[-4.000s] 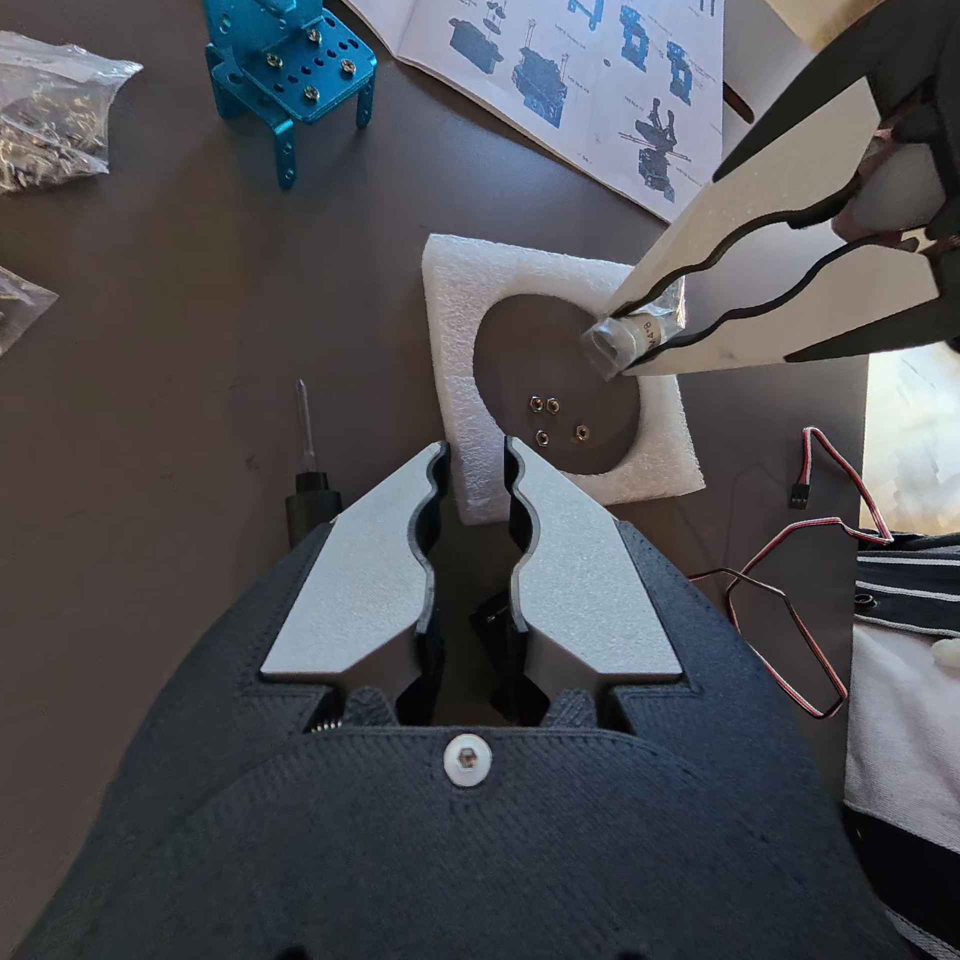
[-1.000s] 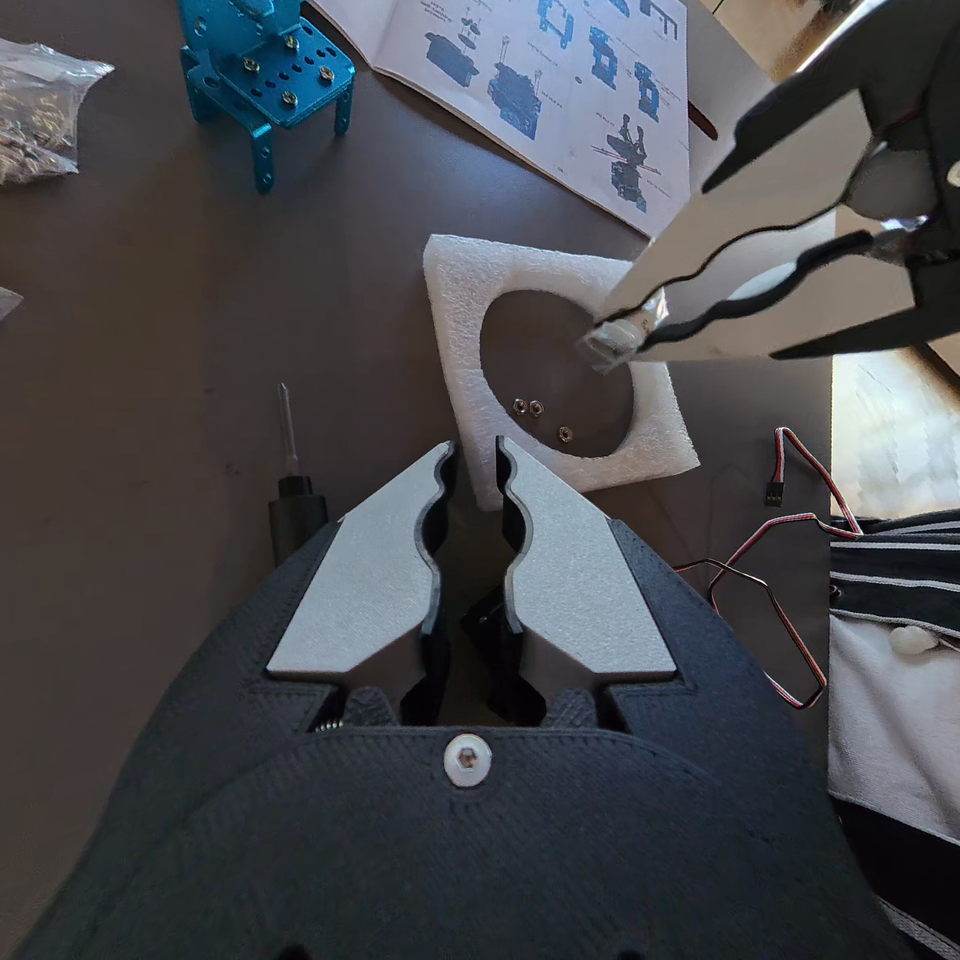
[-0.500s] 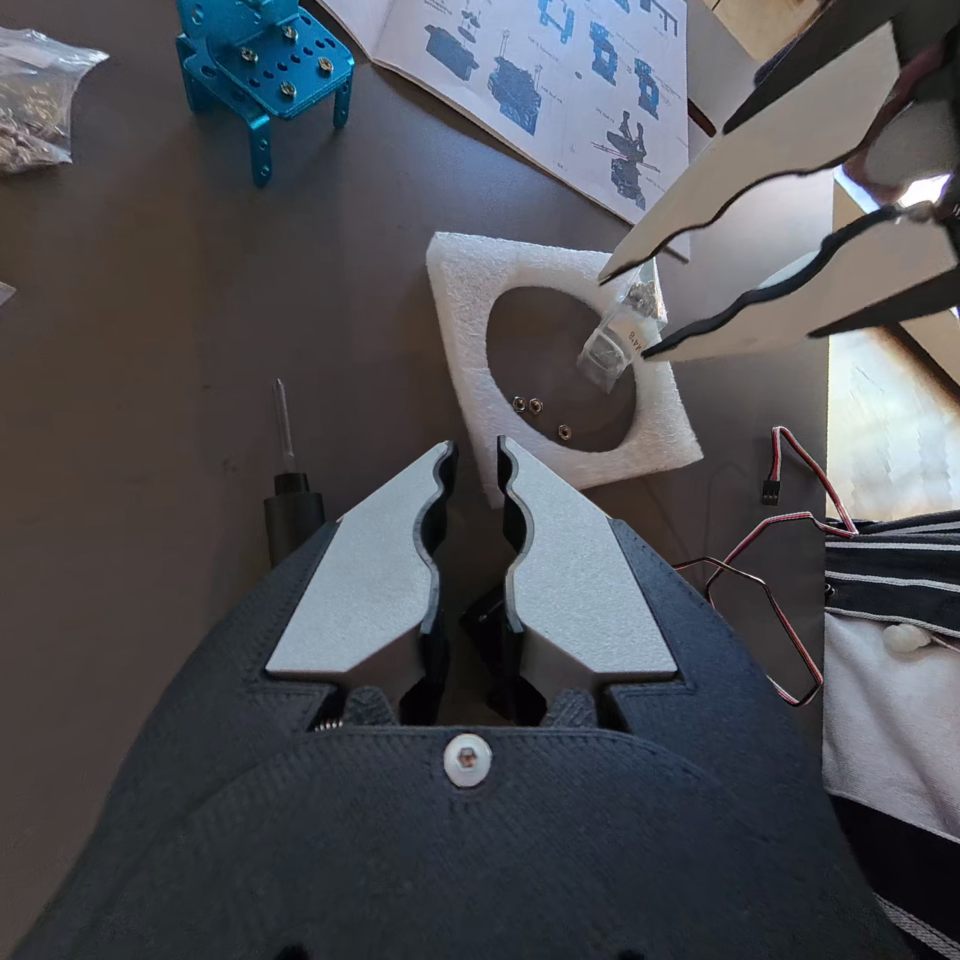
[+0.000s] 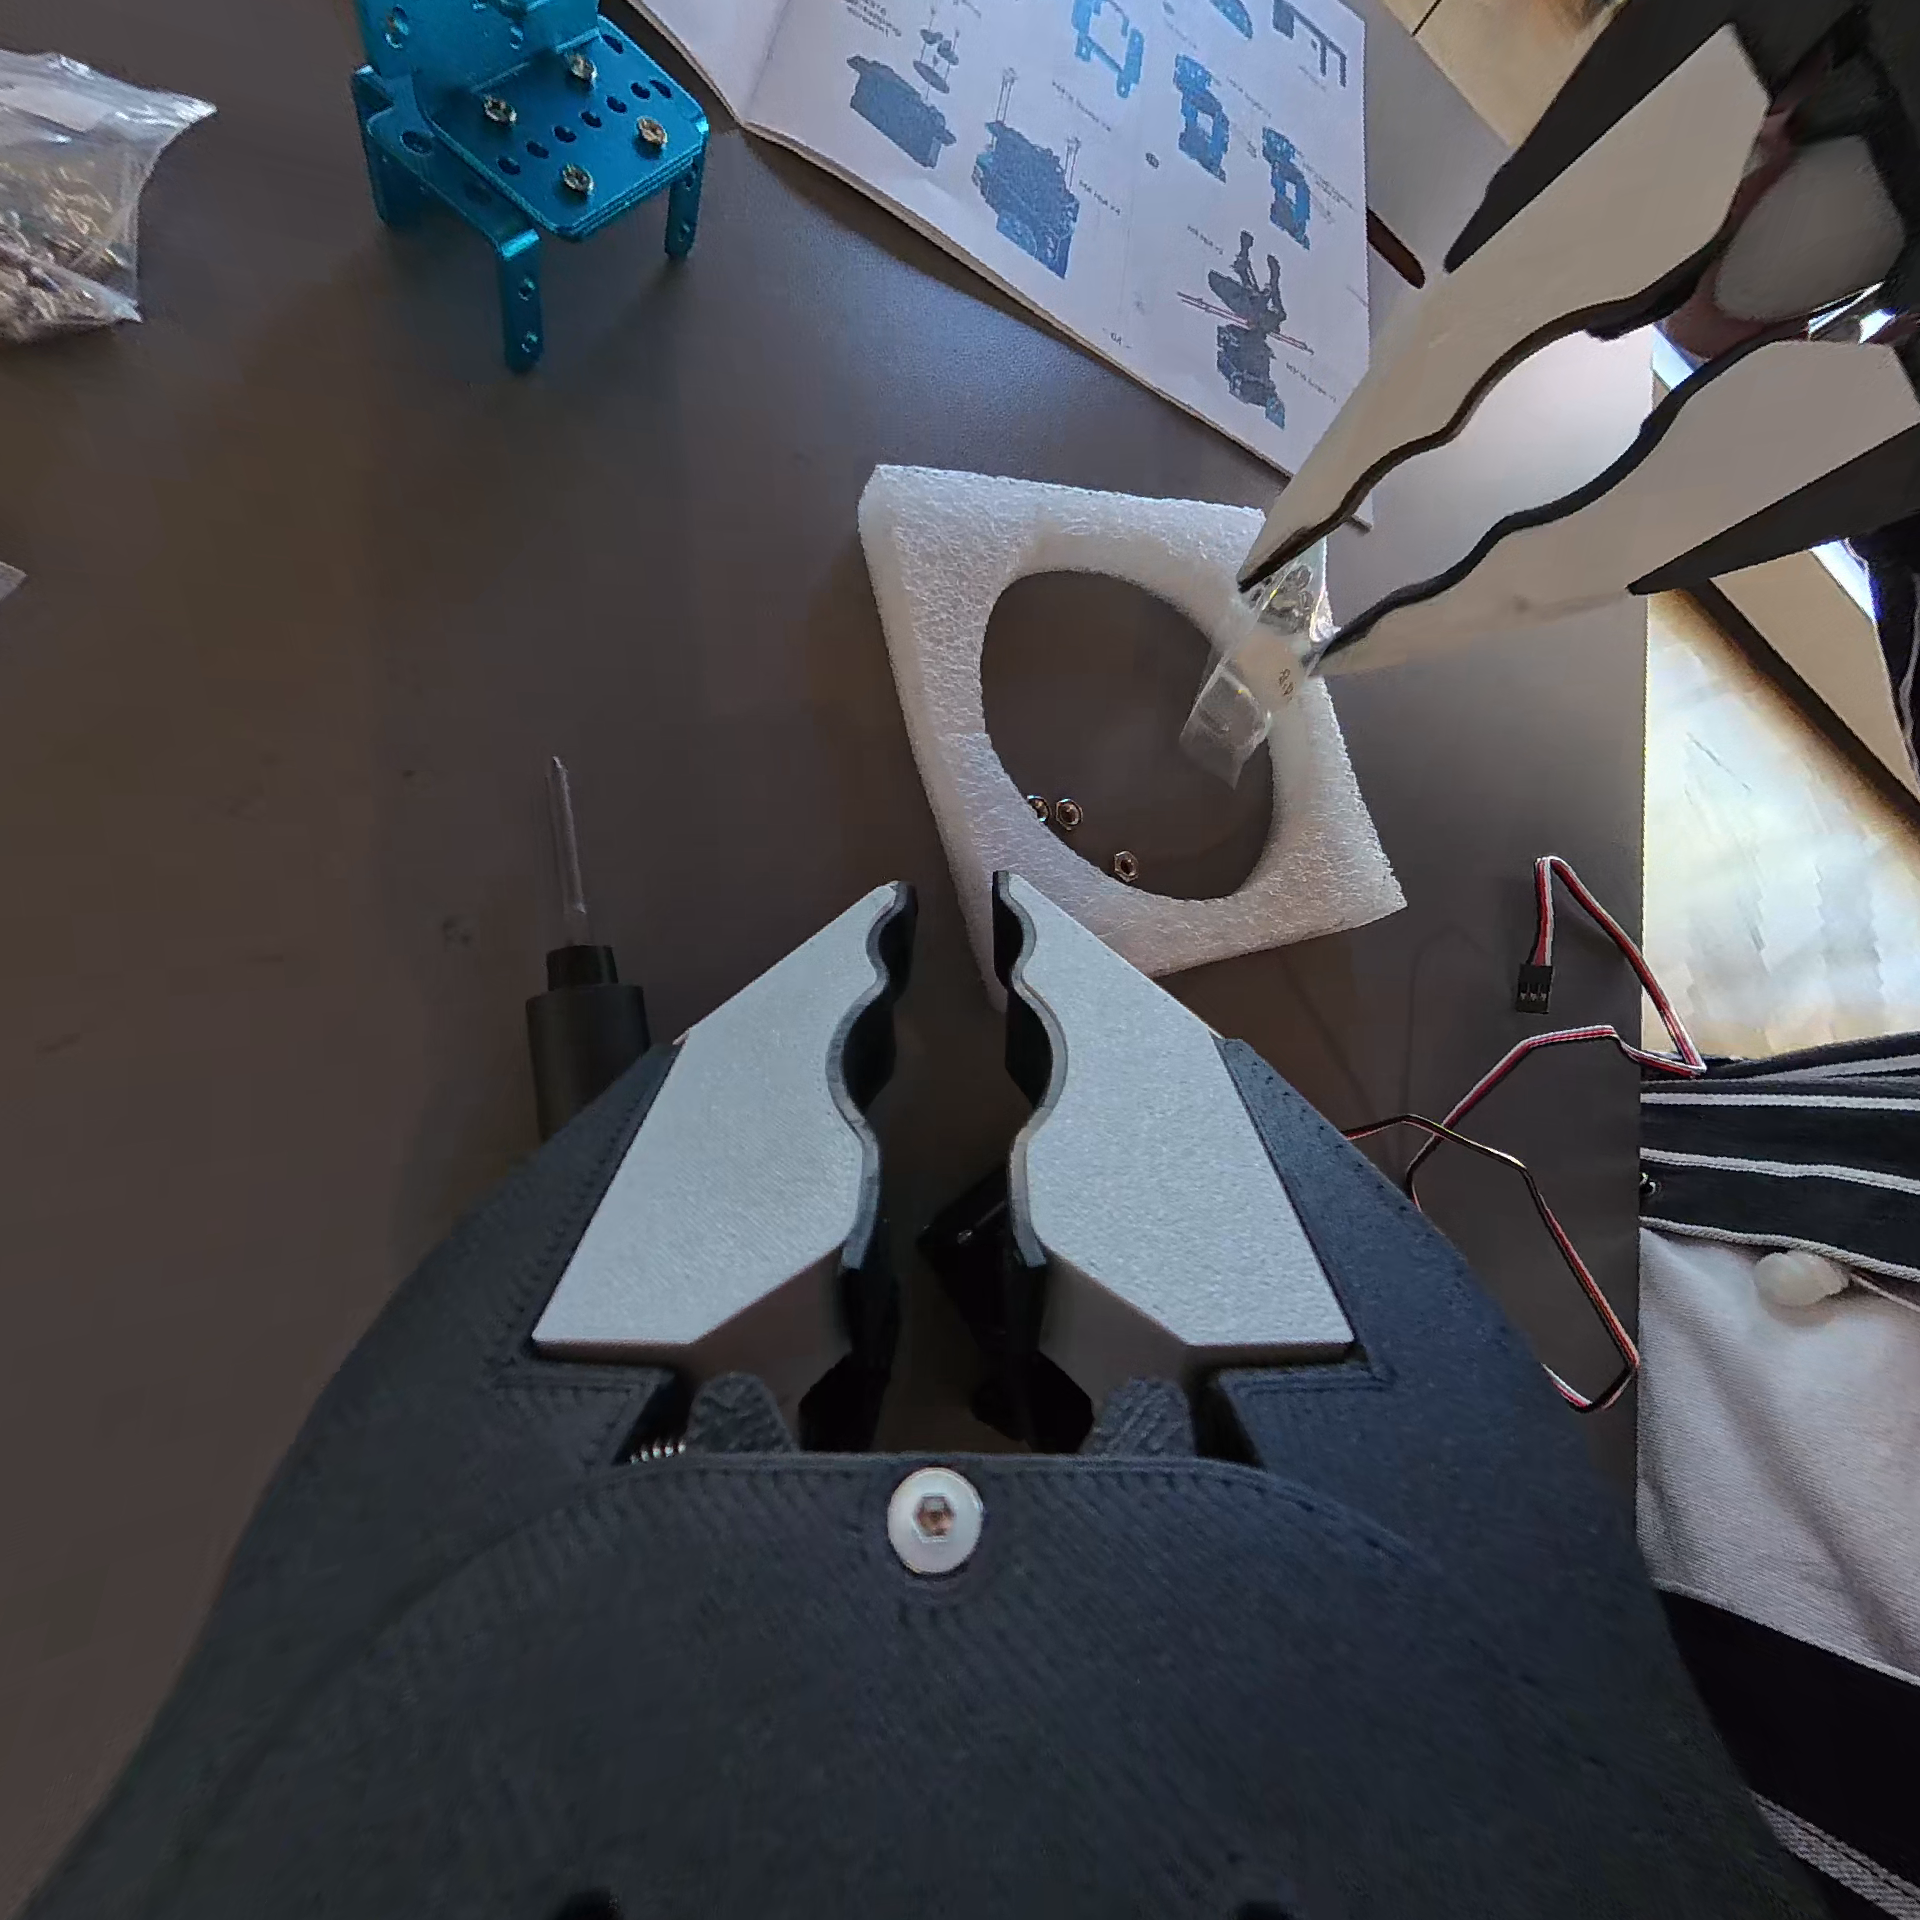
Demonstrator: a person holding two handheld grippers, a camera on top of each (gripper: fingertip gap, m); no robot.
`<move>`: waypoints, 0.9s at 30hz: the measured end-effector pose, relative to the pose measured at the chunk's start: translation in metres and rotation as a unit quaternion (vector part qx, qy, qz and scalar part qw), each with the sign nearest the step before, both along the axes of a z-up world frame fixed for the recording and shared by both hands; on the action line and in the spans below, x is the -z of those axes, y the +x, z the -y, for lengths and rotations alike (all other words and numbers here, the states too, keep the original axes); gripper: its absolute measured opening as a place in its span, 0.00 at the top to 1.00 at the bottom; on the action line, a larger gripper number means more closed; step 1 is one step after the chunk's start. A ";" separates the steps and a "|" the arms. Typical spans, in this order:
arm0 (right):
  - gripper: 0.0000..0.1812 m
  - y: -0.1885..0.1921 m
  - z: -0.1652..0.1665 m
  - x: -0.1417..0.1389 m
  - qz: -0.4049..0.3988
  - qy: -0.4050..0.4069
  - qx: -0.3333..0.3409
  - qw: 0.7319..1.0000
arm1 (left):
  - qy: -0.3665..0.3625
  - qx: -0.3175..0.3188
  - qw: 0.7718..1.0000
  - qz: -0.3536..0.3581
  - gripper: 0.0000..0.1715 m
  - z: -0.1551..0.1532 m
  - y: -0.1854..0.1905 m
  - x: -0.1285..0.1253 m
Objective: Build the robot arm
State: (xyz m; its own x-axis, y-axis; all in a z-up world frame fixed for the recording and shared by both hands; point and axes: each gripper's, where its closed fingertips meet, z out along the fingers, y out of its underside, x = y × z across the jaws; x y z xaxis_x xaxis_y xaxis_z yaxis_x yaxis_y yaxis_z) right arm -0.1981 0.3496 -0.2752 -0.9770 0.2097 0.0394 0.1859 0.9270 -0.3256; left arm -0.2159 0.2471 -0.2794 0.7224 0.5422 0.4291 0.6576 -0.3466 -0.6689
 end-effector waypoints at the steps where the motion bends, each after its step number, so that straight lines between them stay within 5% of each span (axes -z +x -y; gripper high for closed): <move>1: 0.89 -0.003 -0.001 -0.002 -0.009 -0.001 0.001 1.000 | 0.000 0.000 1.000 0.000 0.92 0.000 0.000 0.000; 17: 0.90 -0.012 -0.004 -0.001 -0.047 0.030 -0.007 0.998 | 0.003 0.001 1.000 0.001 0.92 0.000 0.000 0.000; 21: 0.90 -0.011 0.002 -0.009 -0.019 -0.021 0.019 0.999 | -0.017 -0.004 0.999 -0.031 0.93 0.003 -0.003 -0.002; 27: 0.91 -0.006 0.007 -0.036 -0.036 -0.101 0.023 0.994 | 0.053 0.004 0.995 -0.087 0.92 -0.014 -0.001 -0.046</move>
